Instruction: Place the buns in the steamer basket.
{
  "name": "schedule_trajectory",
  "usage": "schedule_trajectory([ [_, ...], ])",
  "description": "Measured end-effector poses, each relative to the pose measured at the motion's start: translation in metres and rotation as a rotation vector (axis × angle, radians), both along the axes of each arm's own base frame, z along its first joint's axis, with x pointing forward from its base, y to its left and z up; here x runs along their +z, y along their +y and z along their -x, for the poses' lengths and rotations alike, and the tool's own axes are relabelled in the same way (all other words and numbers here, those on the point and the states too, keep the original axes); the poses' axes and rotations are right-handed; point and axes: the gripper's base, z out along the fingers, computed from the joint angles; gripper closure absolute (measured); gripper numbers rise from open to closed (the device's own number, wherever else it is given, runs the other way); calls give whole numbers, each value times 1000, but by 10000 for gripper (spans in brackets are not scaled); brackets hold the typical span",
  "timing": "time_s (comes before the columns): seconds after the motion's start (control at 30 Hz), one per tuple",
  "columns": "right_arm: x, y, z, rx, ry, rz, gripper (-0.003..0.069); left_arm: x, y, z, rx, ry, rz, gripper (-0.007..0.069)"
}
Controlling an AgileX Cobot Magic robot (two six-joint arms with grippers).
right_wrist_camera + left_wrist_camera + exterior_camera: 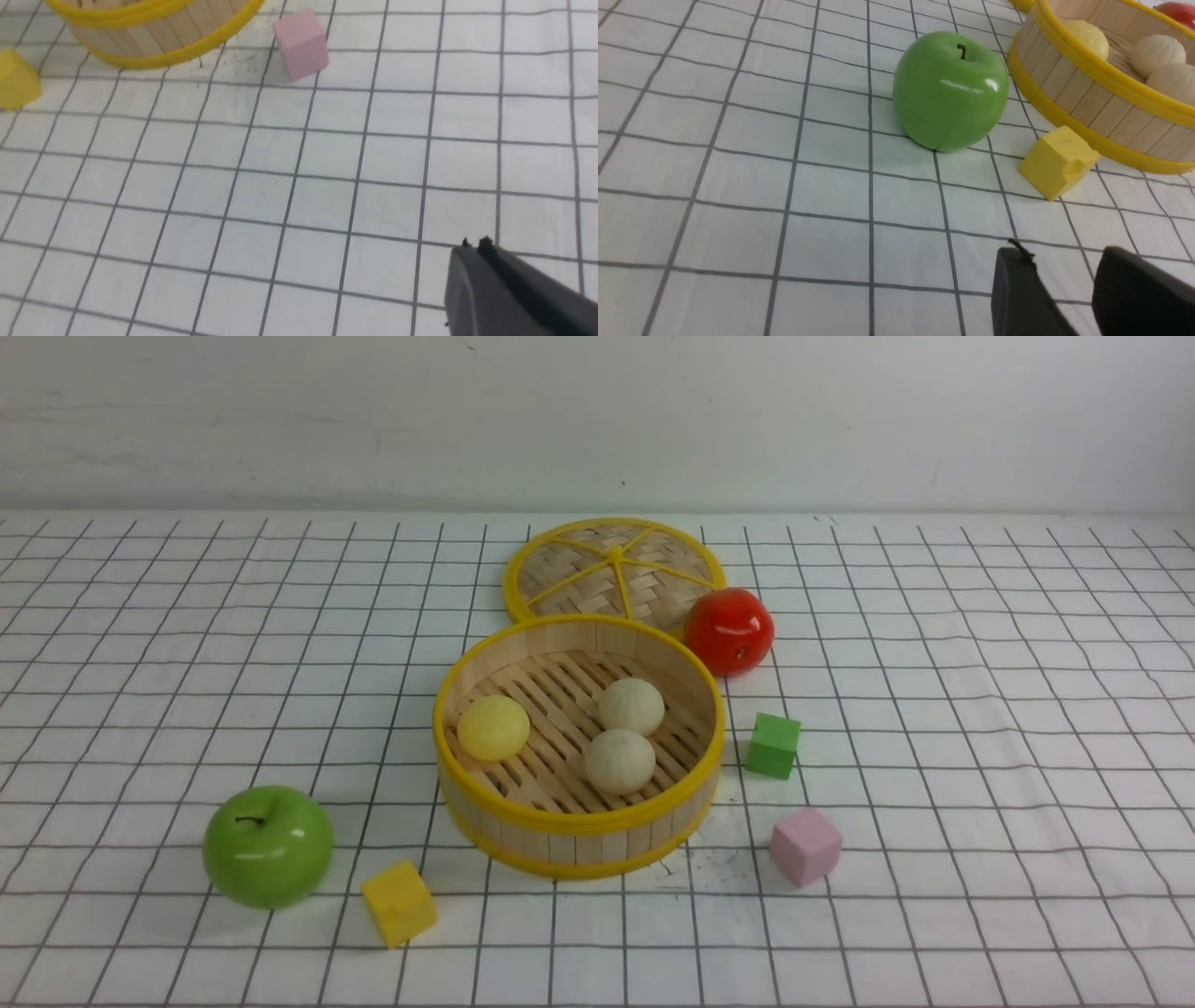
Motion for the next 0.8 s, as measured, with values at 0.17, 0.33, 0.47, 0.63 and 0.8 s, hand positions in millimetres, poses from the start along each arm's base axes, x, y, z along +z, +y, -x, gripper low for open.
schedule_trajectory([
  [0.17, 5, -16, 8, -163, -109, -1, 669, 0, 0, 0, 0, 0, 0, 387],
  [0.33, 9, -22, 18, -241, -296, 55, 669, 0, 0, 0, 0, 0, 0, 387],
  [0.47, 7, -21, 25, -216, -432, 203, 664, 0, 0, 0, 0, 0, 0, 387],
  [0.63, -16, -22, 23, -207, -470, 303, 660, 0, 0, 0, 0, 0, 0, 387],
  [0.8, -49, -22, 17, -200, -421, 311, 657, 0, 0, 0, 0, 0, 0, 387],
])
